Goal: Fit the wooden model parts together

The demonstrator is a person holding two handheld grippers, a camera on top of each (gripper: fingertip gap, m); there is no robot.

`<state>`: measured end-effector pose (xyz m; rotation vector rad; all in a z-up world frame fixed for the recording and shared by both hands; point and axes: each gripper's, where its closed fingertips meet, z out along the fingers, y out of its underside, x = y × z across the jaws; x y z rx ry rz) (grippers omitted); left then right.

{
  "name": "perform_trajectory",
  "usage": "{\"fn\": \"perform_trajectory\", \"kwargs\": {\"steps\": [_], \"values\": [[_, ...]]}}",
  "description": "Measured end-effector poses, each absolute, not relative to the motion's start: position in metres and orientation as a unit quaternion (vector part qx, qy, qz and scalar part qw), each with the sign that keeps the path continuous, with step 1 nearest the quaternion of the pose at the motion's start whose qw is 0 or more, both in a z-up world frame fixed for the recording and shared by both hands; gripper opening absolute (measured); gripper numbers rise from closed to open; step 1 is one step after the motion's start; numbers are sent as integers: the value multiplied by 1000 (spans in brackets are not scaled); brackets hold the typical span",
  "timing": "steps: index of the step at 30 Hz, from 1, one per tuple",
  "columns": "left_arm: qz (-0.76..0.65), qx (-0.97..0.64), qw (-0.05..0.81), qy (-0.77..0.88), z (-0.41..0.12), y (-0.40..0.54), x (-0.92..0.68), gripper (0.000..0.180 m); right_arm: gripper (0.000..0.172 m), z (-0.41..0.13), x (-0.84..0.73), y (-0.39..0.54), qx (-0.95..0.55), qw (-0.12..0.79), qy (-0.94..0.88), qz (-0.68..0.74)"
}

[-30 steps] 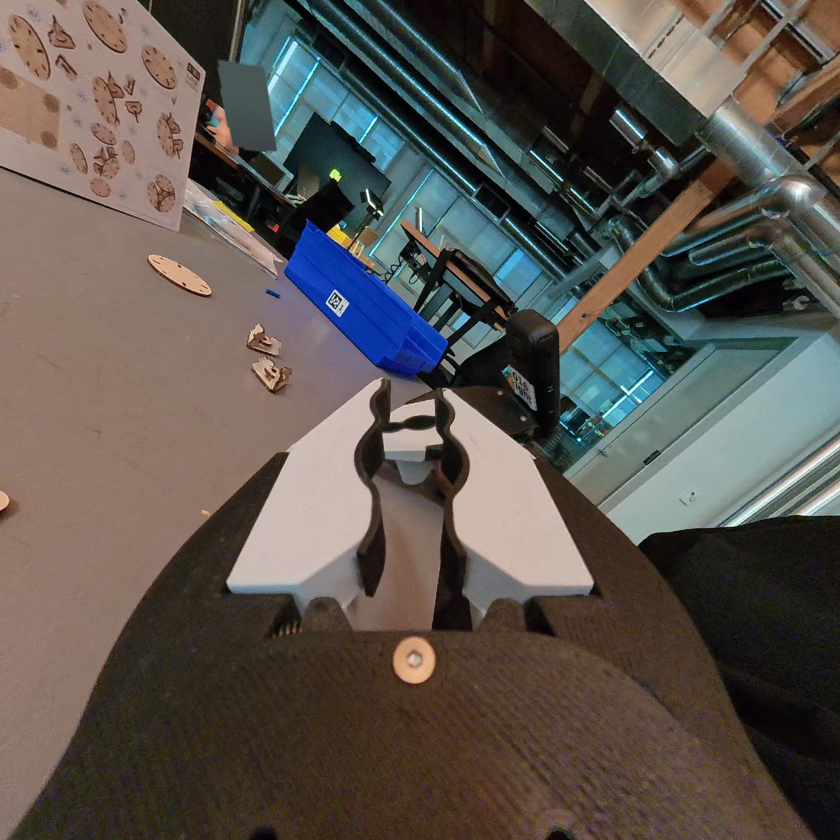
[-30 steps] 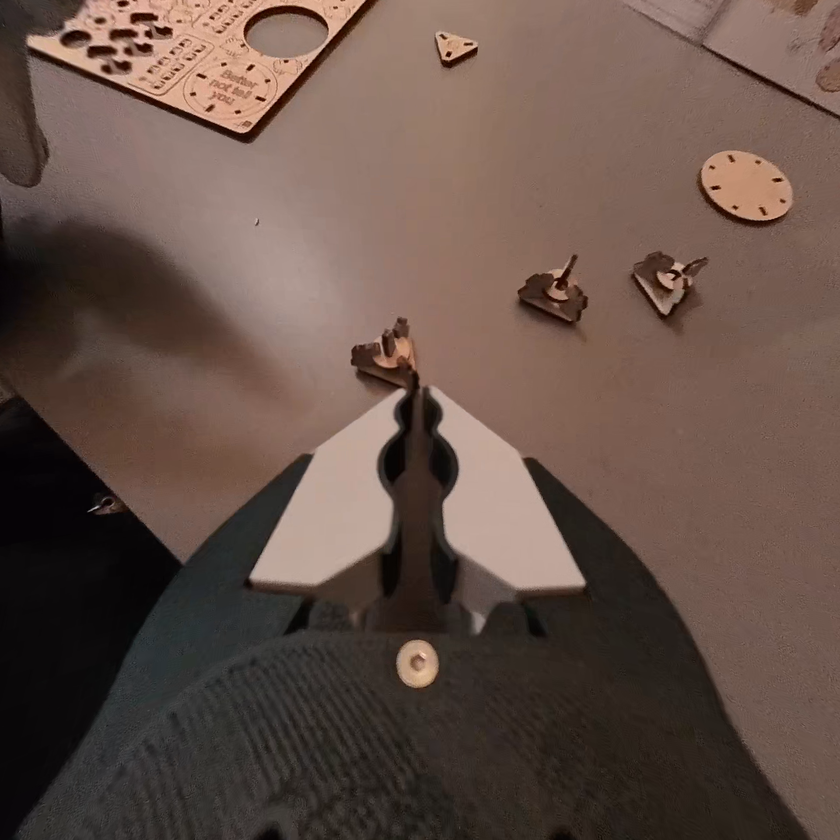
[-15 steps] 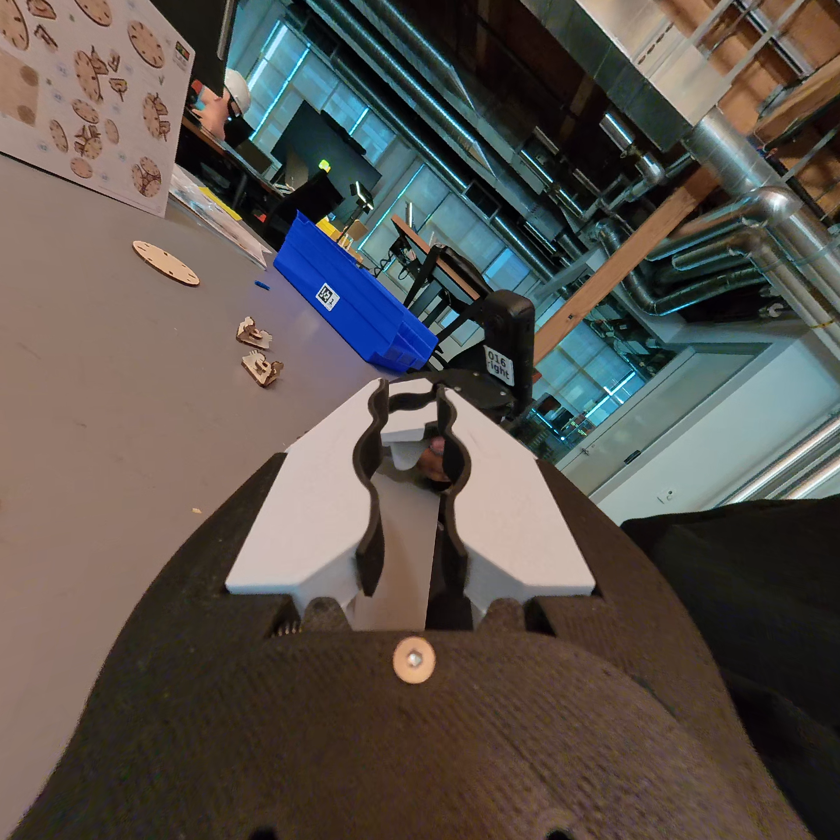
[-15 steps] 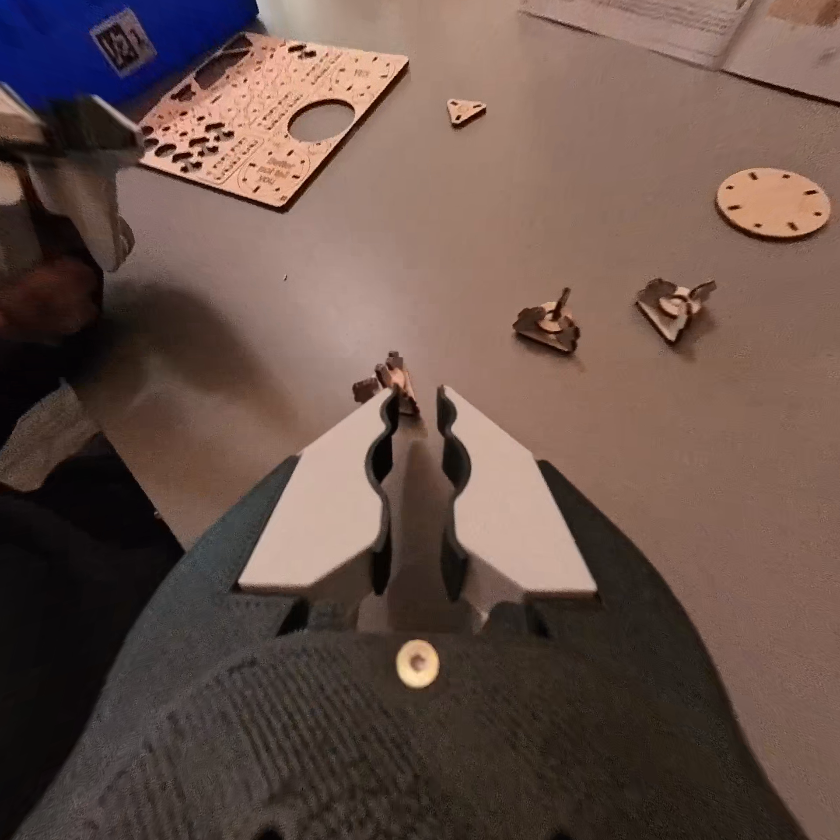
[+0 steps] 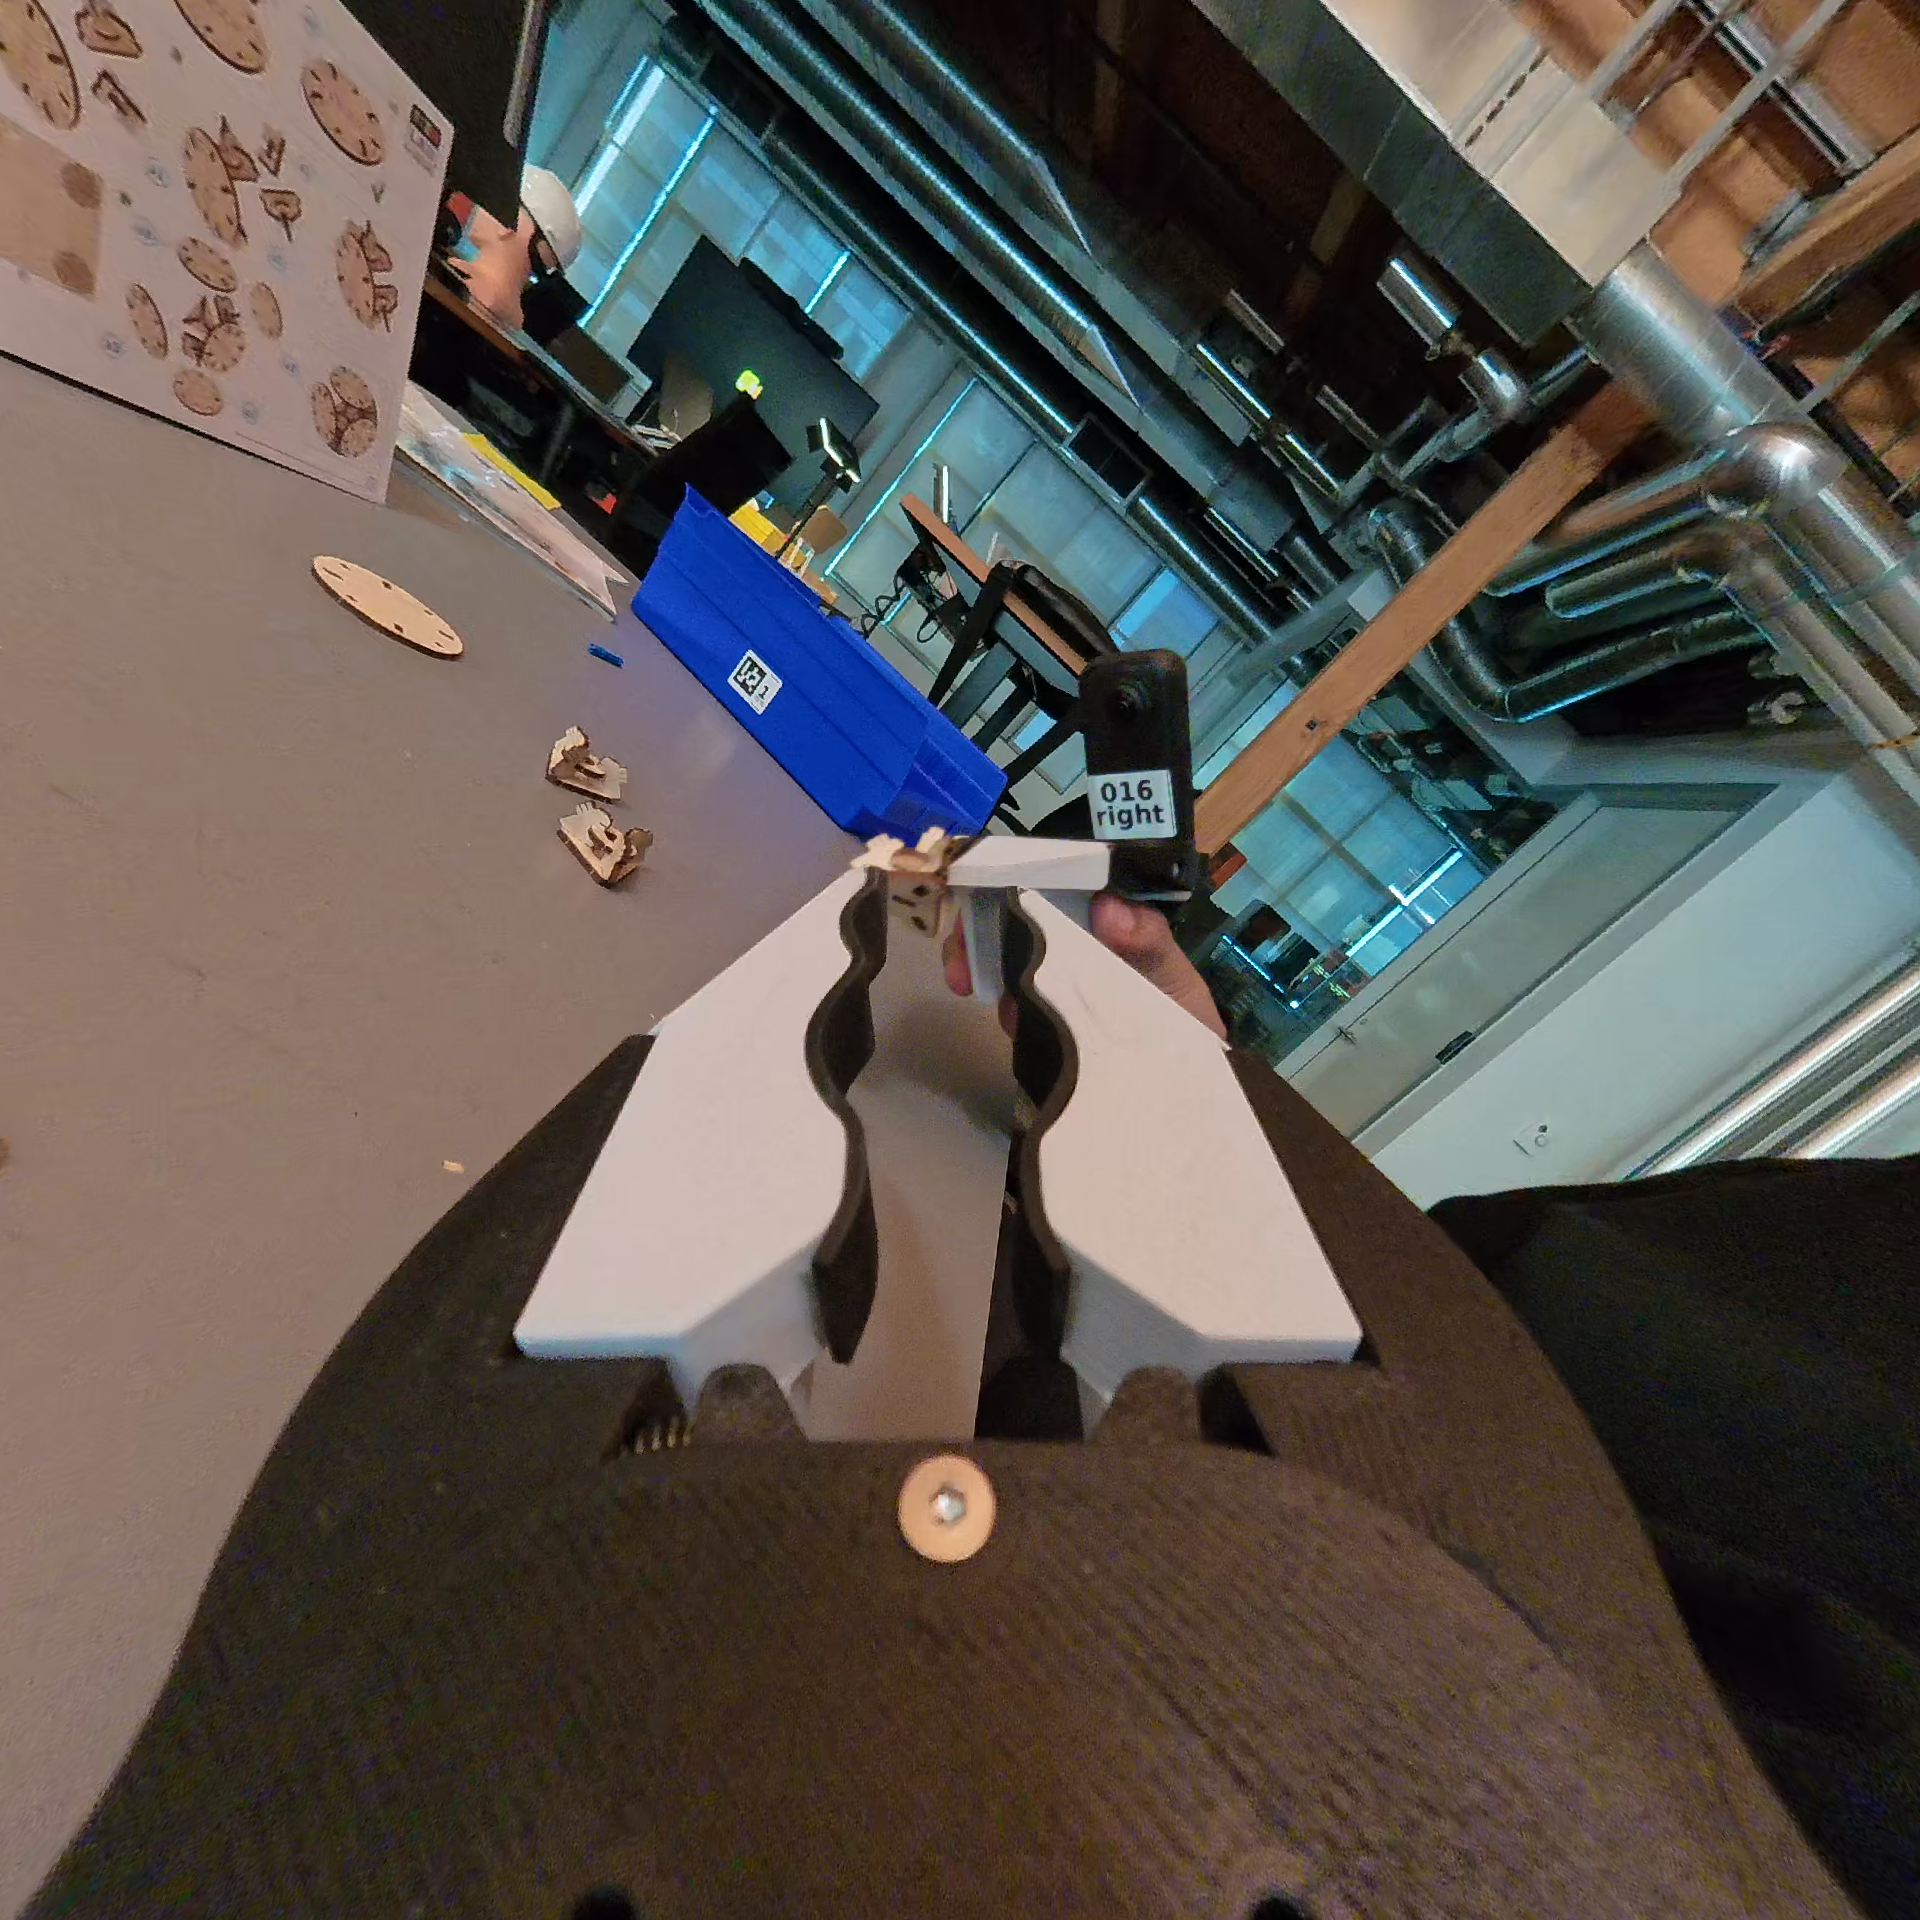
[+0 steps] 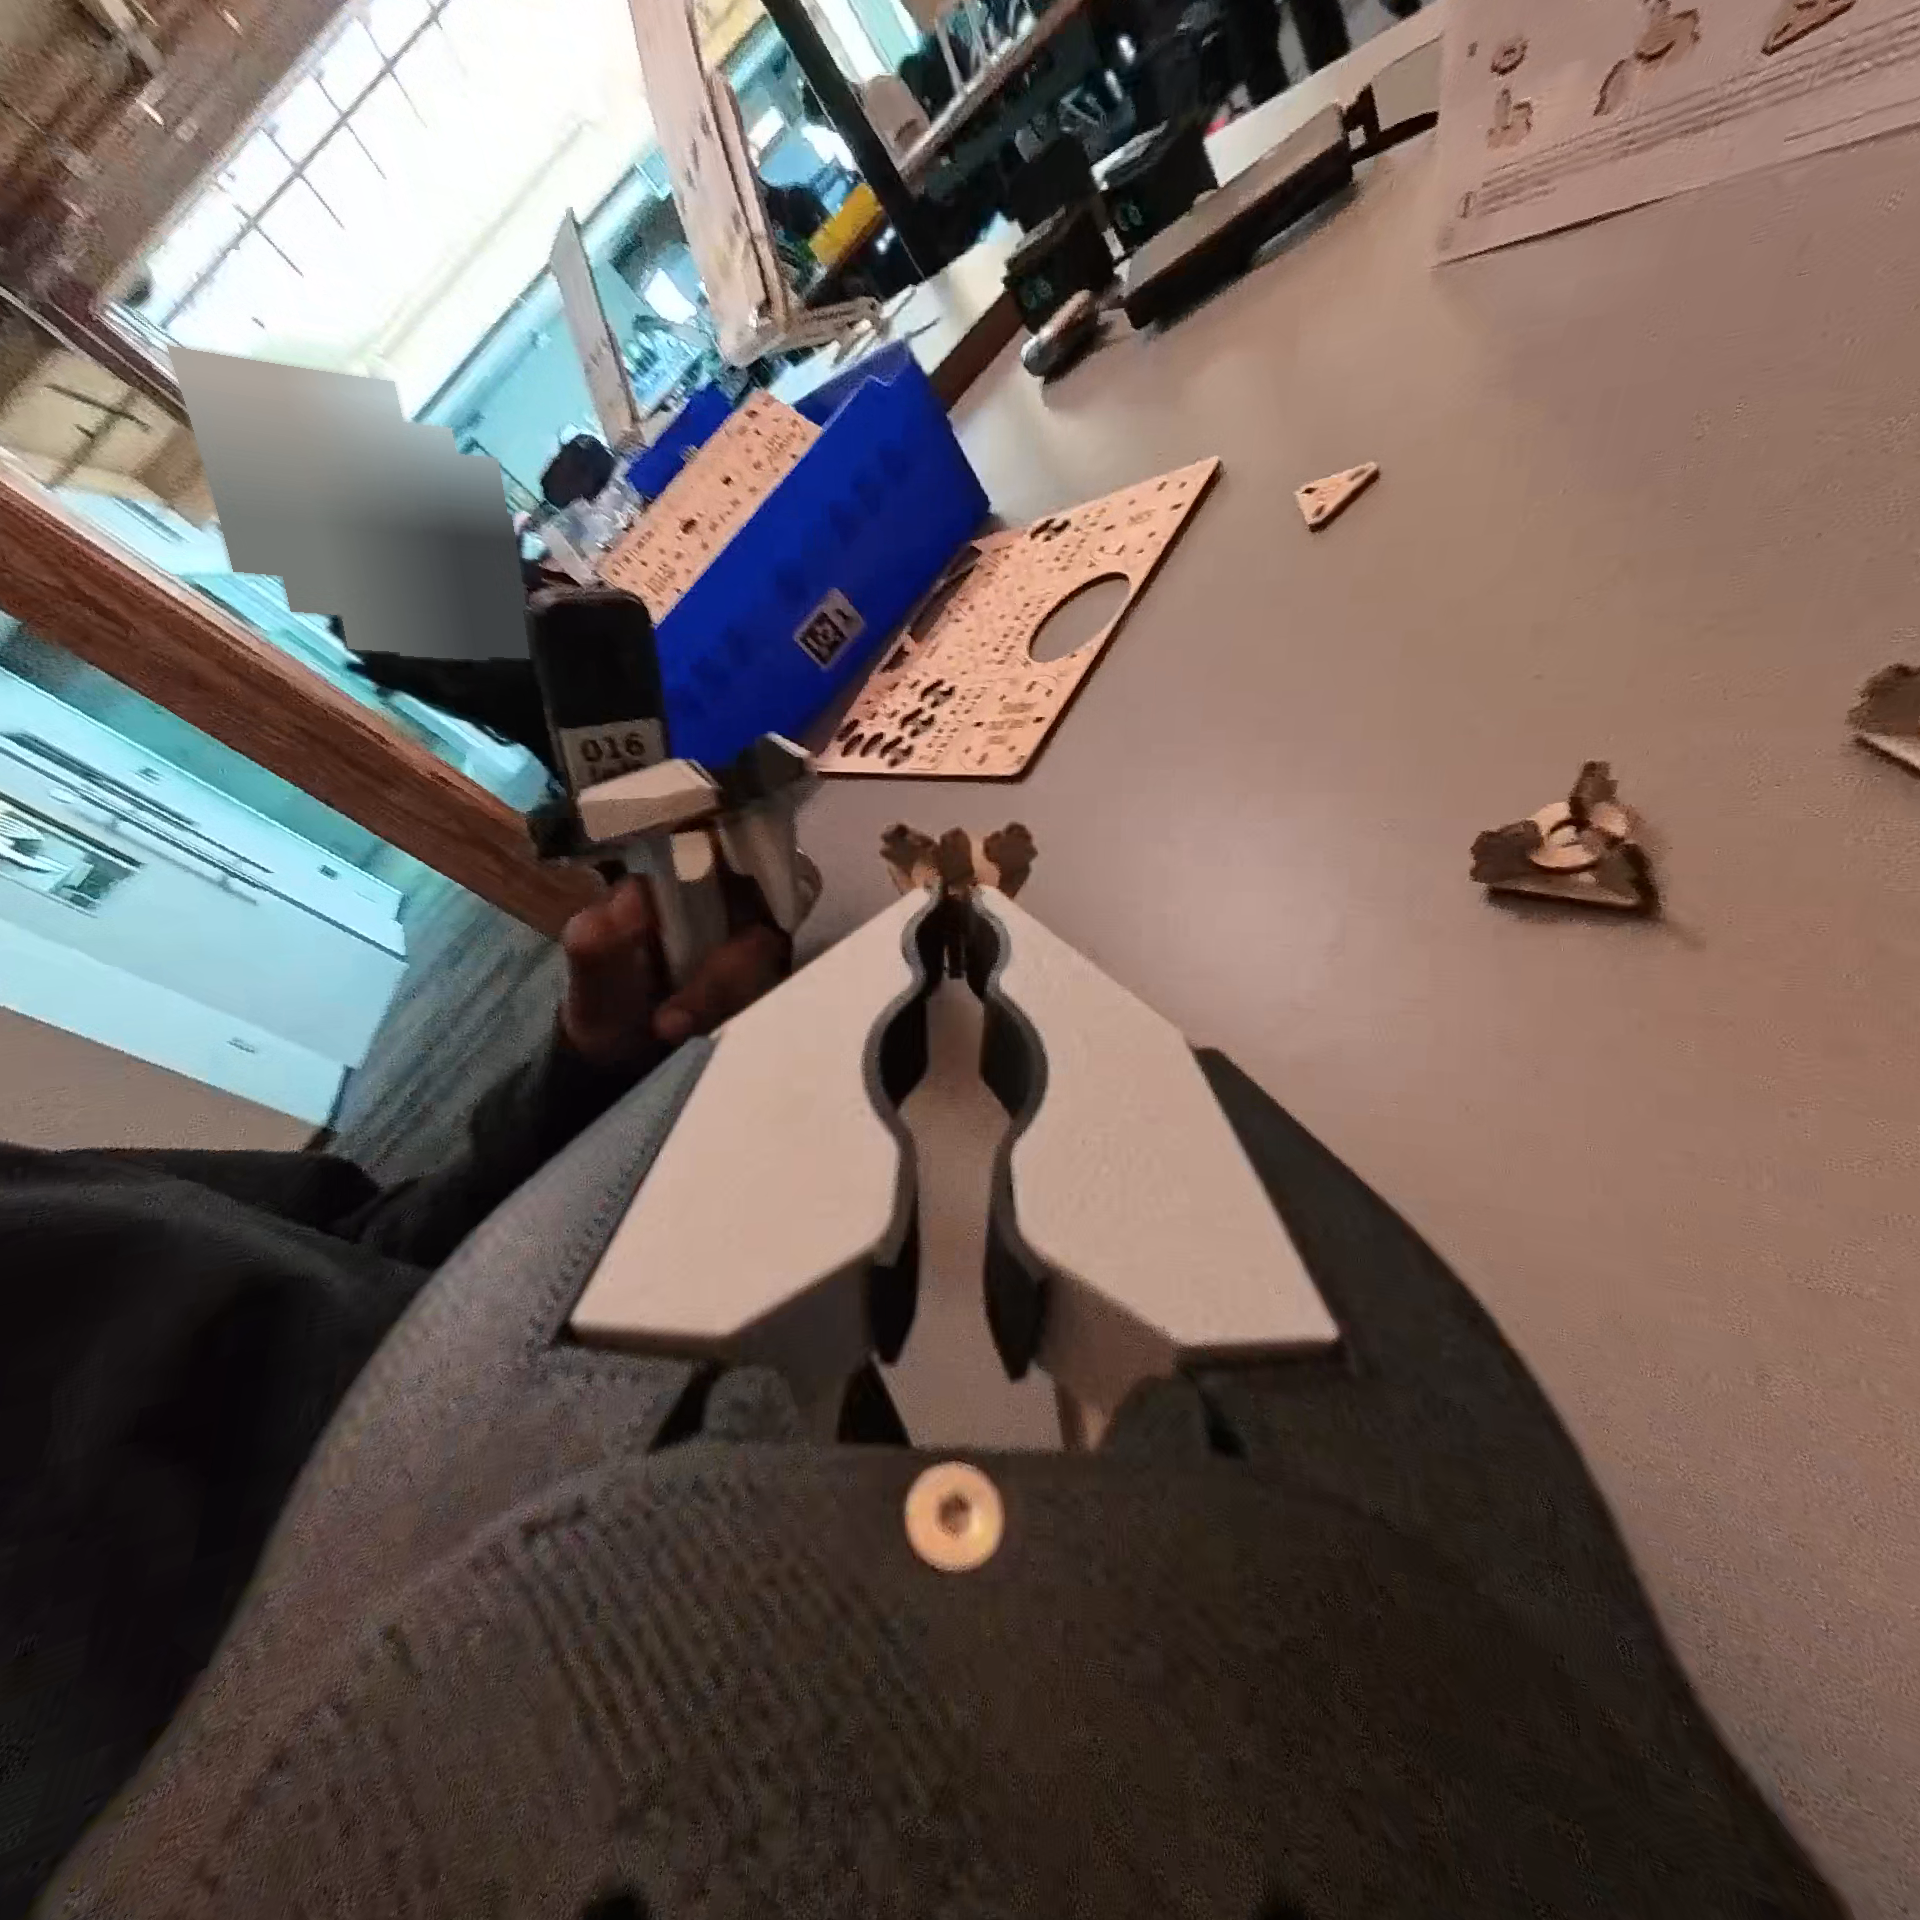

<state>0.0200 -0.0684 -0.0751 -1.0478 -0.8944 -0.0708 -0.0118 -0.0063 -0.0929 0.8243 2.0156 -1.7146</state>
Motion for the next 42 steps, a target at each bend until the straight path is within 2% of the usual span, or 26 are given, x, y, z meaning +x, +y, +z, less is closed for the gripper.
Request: {"fn": "perform_trajectory", "kwargs": {"steps": [7,21,24,31,39,42], "values": [[-33,-484,770,-415,-76,-68,20,19,0,-86,-7,-2,295,207,696,-621],[-36,-485,769,-415,-76,-67,19,20,0,-91,-2,-8,283,156,731,-601],[-36,-487,768,-415,-77,-67,20,20,0,-87,1,-9,287,175,719,-608],[-42,-501,769,-394,-74,-59,25,20,0,-80,7,-15,314,283,658,-623],[-48,-517,764,-384,-75,-50,29,21,0,-89,14,-23,313,272,677,-609],[-47,-515,762,-389,-76,-50,27,20,0,-101,13,-23,311,239,708,-587]]}}
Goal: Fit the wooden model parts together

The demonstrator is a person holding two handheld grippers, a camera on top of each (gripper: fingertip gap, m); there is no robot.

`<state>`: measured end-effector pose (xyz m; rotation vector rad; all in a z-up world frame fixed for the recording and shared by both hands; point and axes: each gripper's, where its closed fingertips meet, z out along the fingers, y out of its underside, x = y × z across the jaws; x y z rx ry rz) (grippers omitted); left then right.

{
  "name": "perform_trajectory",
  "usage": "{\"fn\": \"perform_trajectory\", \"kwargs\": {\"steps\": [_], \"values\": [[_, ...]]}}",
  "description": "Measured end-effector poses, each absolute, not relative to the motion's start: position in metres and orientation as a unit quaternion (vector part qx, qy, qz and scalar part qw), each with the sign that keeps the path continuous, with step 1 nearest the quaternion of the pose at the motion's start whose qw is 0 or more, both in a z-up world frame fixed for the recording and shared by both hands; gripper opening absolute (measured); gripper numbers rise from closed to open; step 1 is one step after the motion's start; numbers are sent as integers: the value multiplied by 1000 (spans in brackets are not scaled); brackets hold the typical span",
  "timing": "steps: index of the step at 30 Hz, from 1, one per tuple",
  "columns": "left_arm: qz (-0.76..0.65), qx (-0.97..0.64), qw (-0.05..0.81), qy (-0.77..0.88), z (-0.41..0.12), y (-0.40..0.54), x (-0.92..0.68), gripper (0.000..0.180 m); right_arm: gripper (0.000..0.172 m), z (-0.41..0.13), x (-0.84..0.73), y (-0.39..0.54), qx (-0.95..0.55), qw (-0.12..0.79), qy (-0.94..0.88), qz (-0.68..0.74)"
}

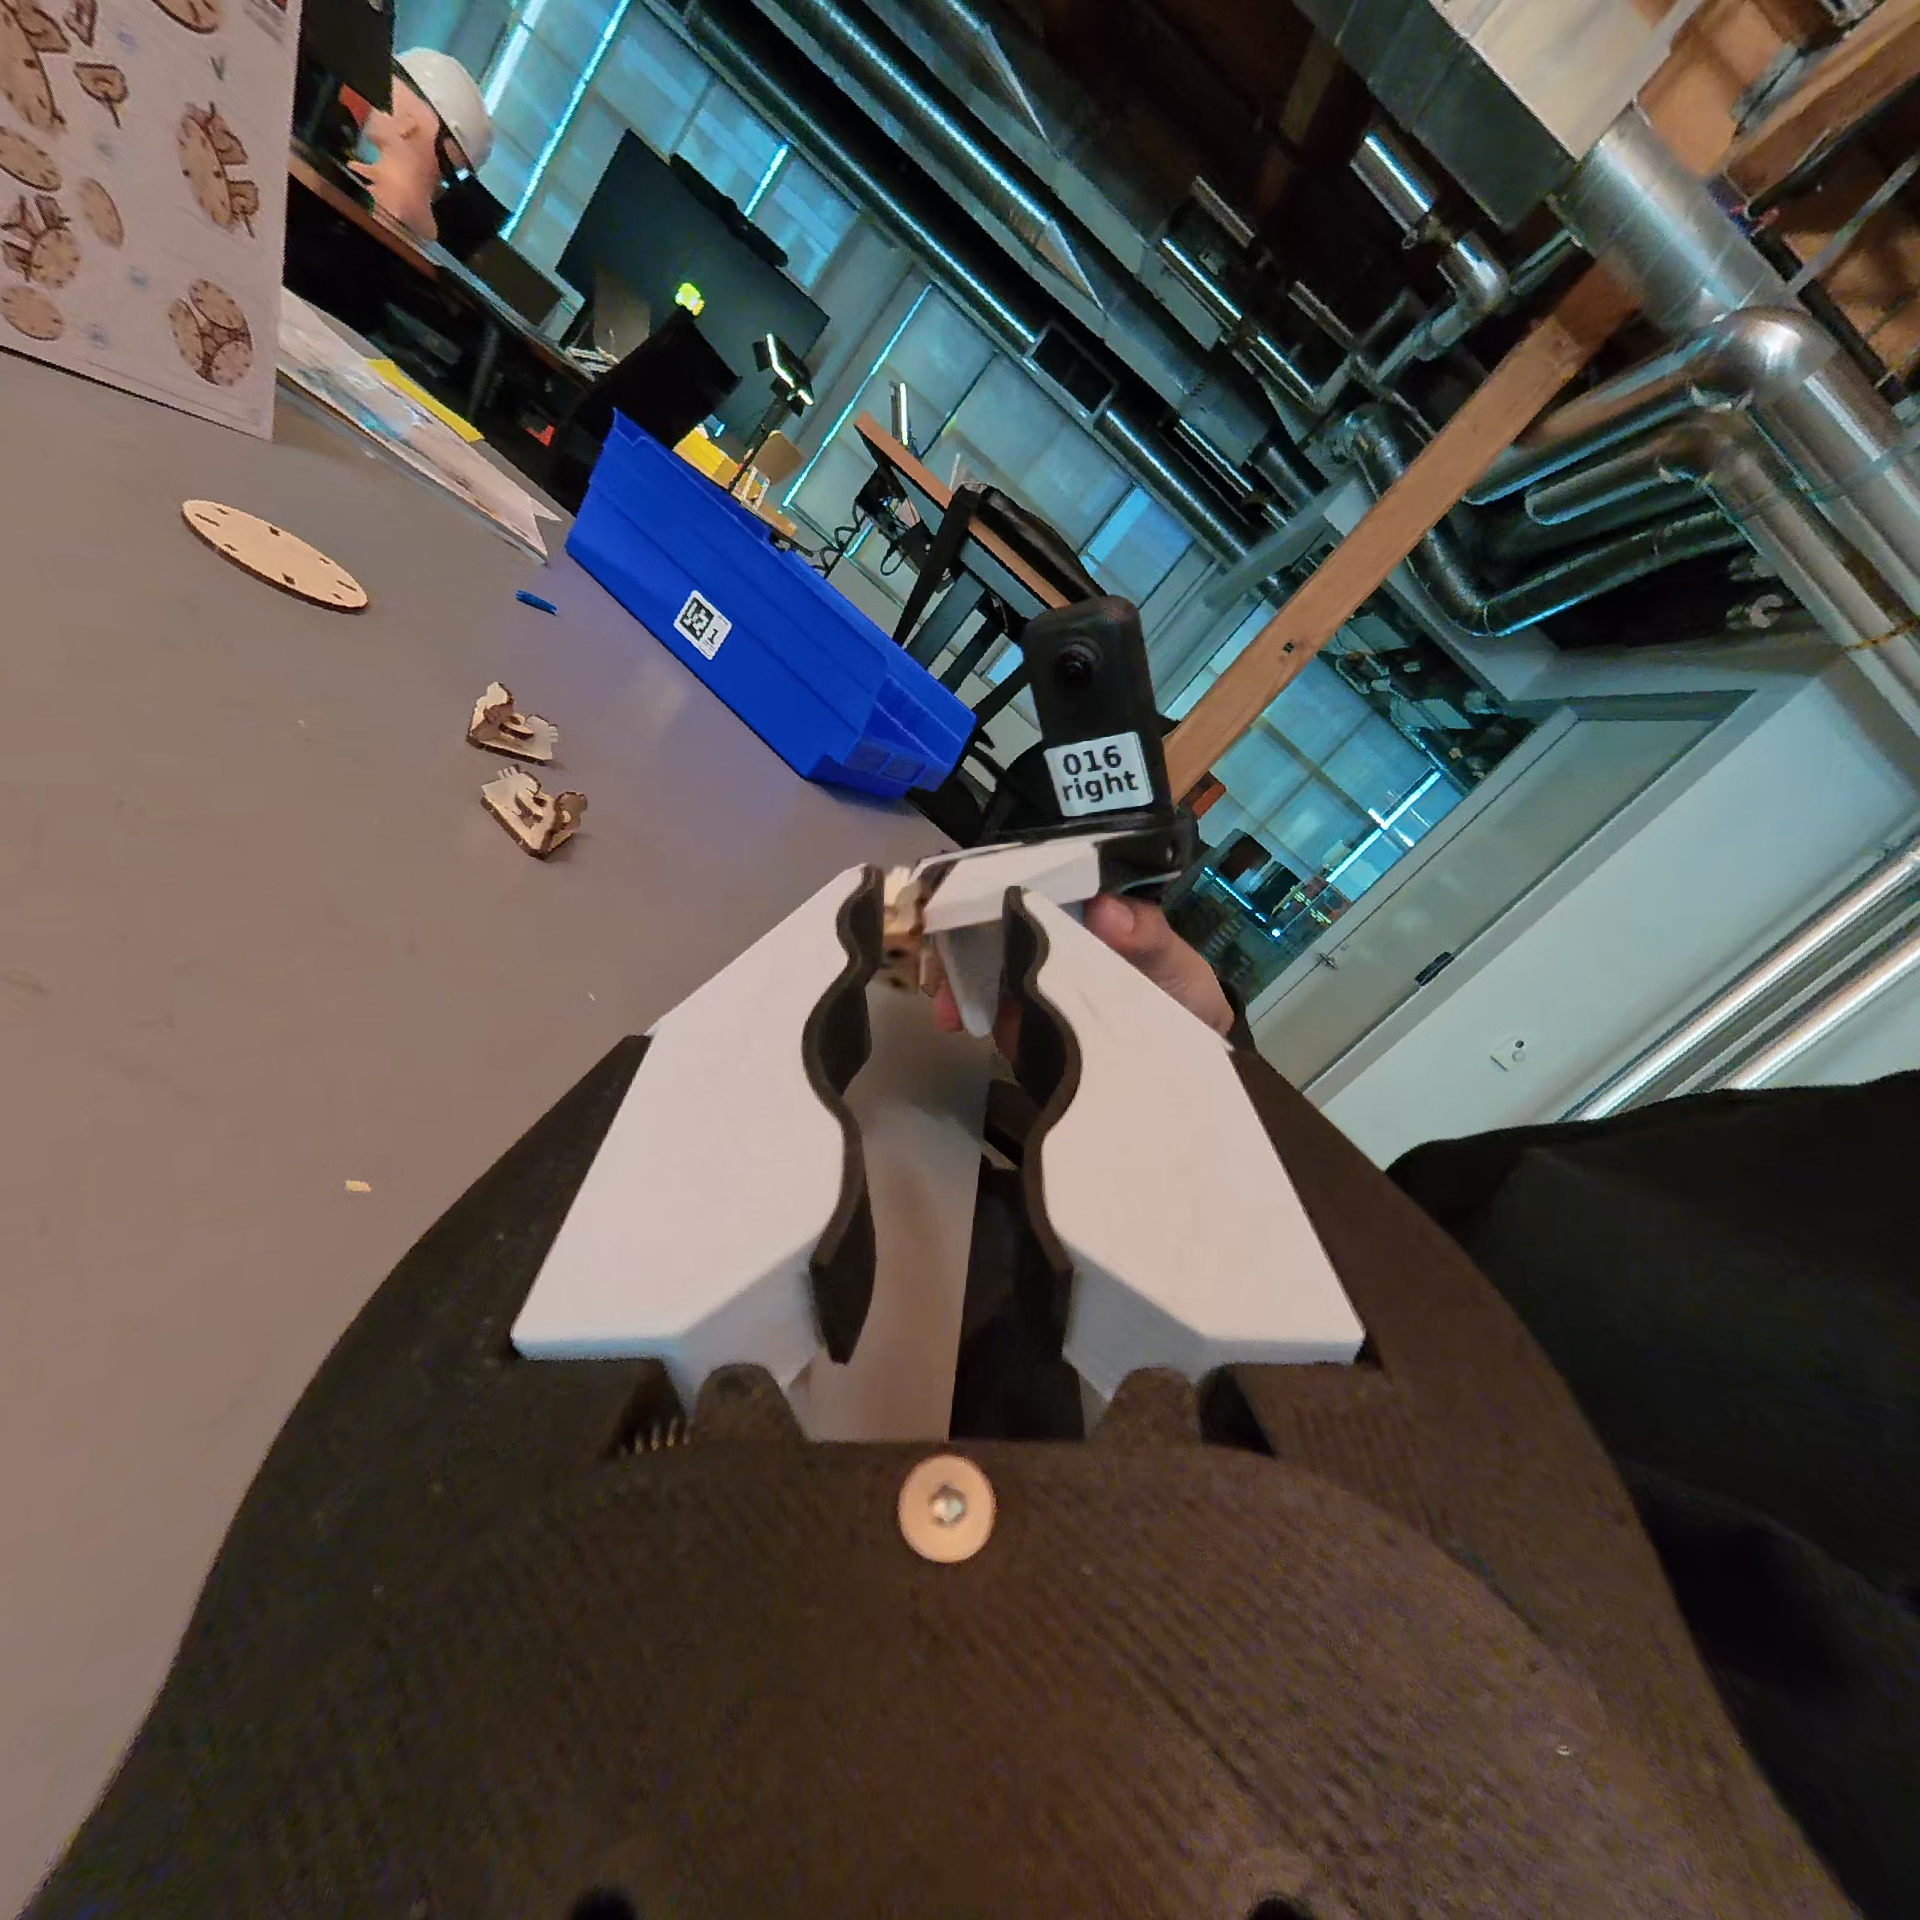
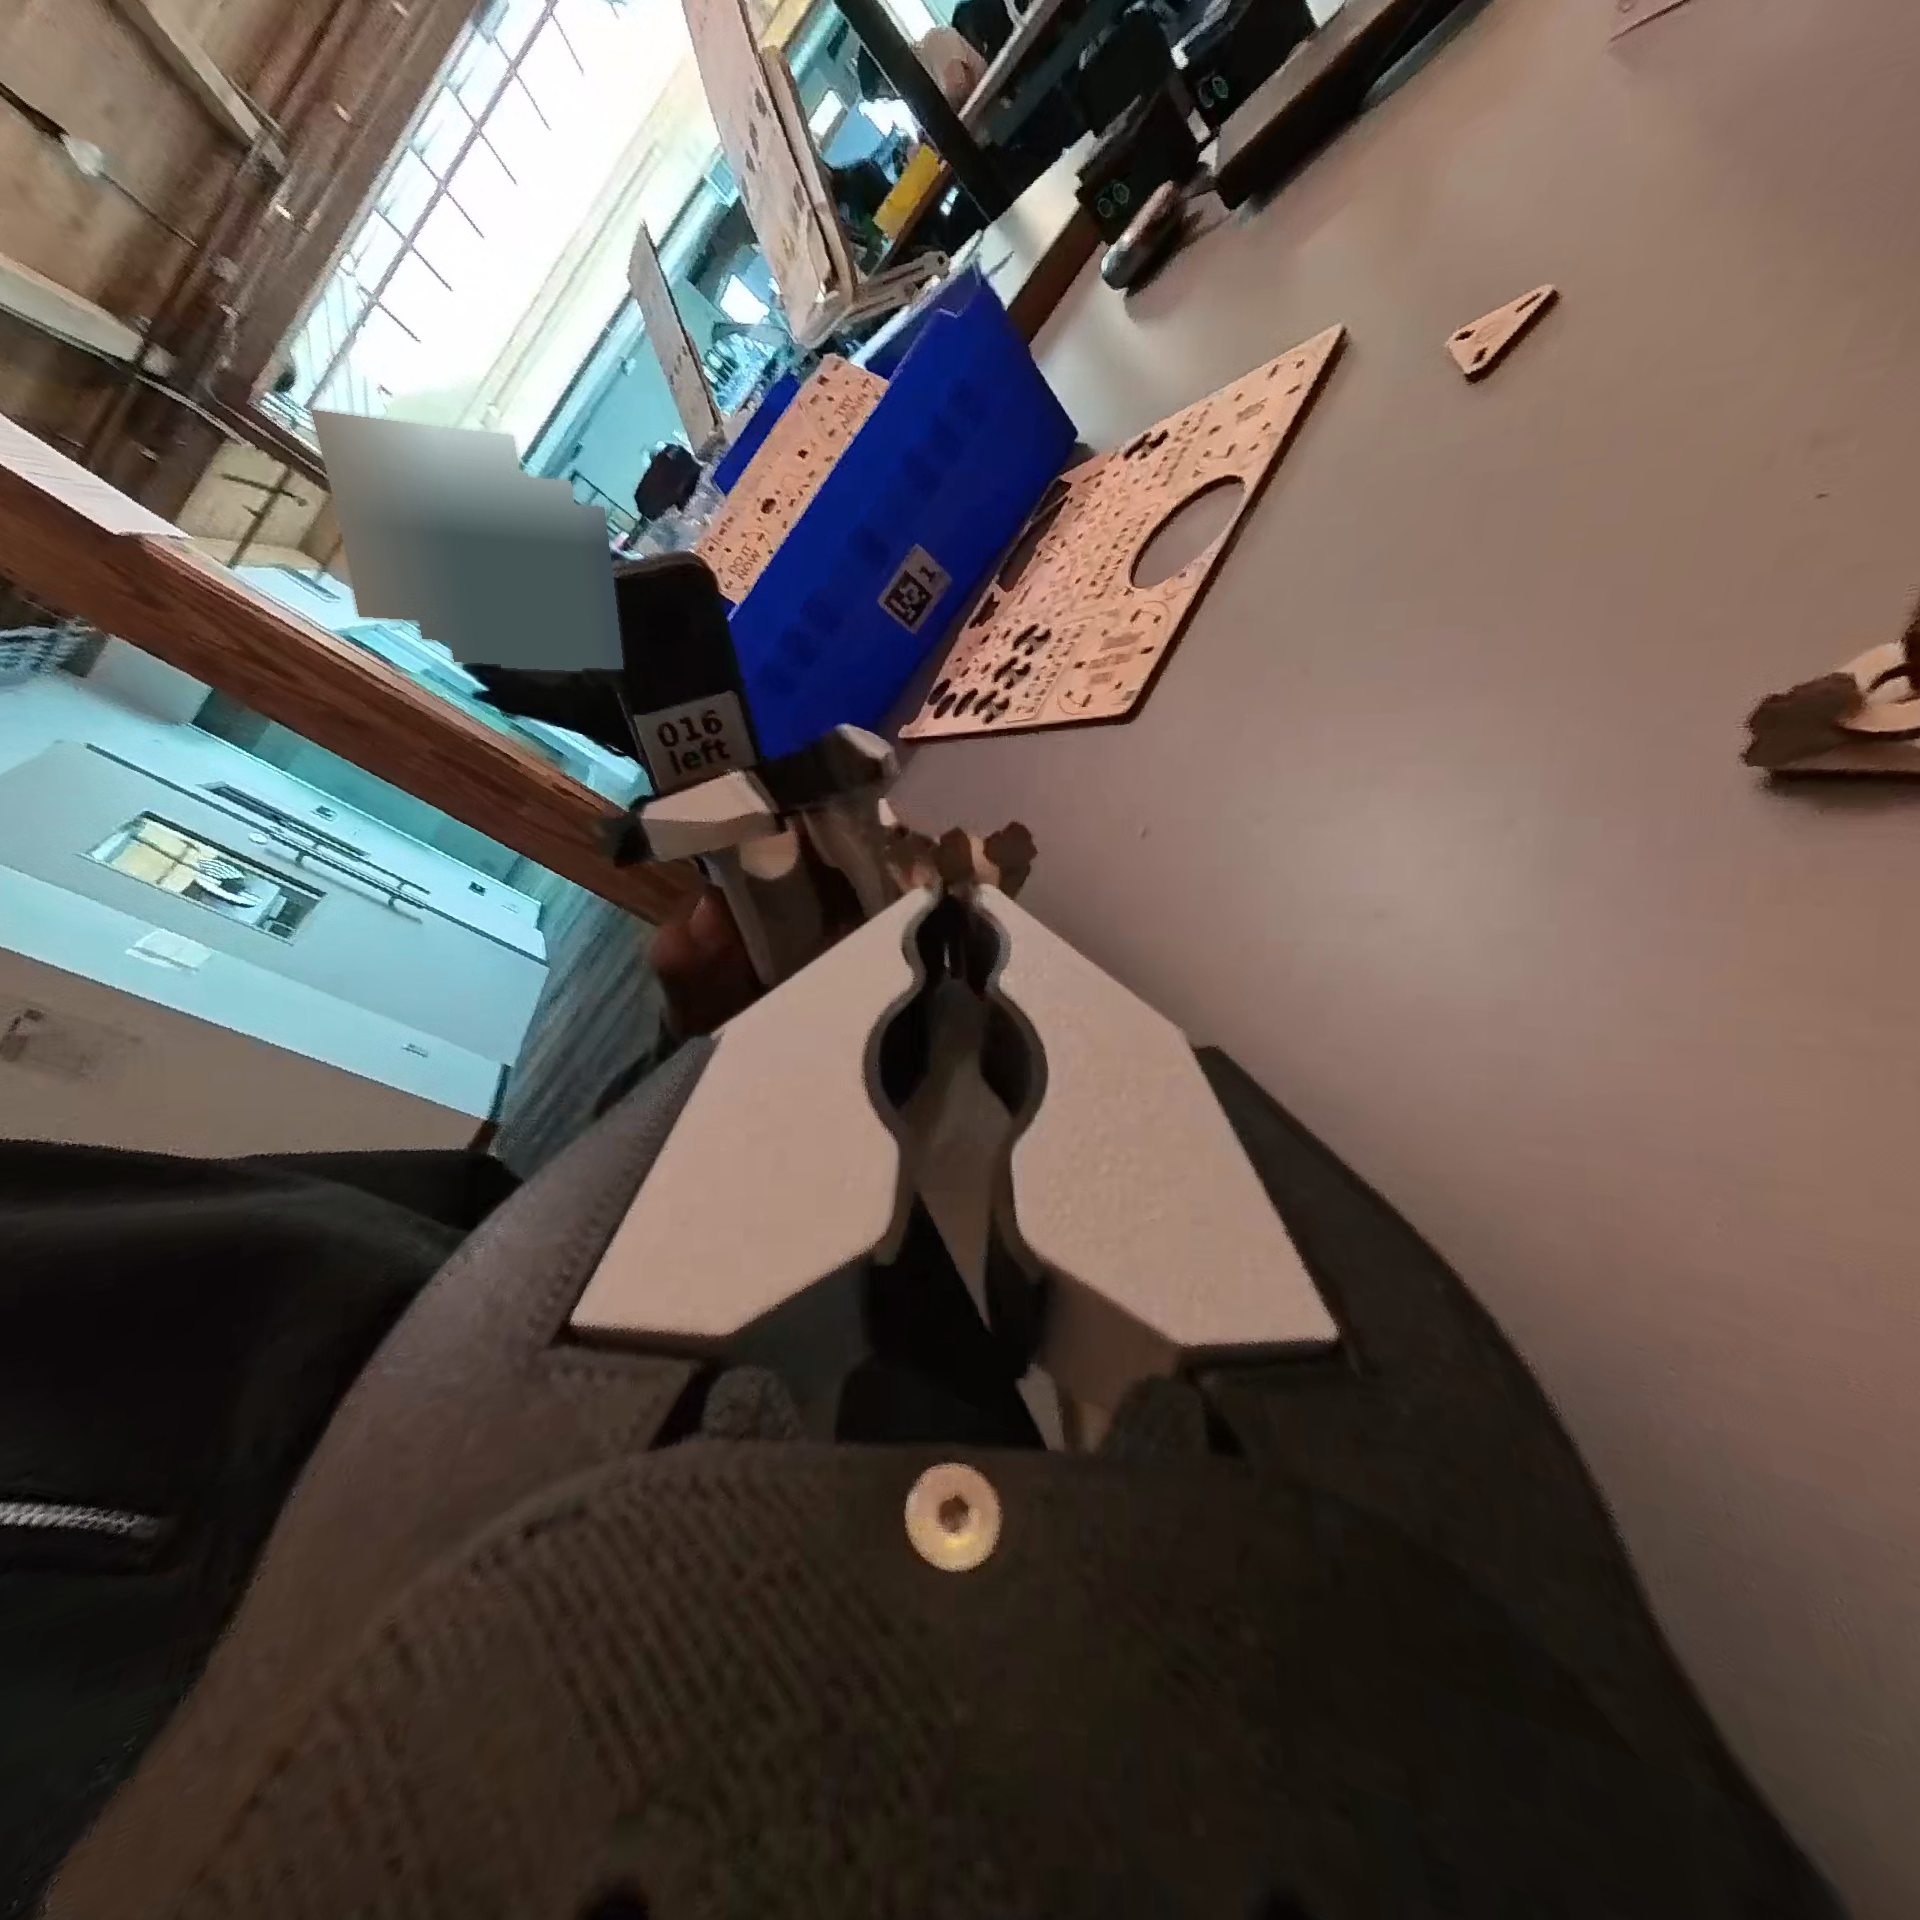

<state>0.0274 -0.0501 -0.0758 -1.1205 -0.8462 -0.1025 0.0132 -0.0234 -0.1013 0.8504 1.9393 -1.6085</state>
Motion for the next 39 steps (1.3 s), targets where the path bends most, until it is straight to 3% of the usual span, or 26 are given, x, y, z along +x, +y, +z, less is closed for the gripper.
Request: {"fn": "perform_trajectory", "kwargs": {"steps": [9,14,19,21,26,34,37,39], "values": [[-38,-512,757,-404,-78,-53,24,20,0,-152,-7,3,274,7,847,-456],[34,-518,756,-399,-72,-56,21,17,1,-166,-2,2,251,-27,869,-424],[200,-568,709,-368,-61,-47,13,0,34,-151,-2,-3,251,-8,846,-471],[206,-523,750,-349,-41,-44,11,0,35,-140,-10,3,257,-22,828,-498],[216,-415,804,-367,-16,-51,-22,0,29,-112,-41,30,279,-74,783,-551],[278,-401,781,-390,-15,-36,-60,0,17,-92,-66,38,276,-73,725,-627],[301,-411,754,-413,-18,-48,-63,0,0,-83,-55,29,270,-42,681,-680],[301,-426,736,-431,-22,-56,-61,0,0,-66,-56,32,262,-70,642,-717]]}}
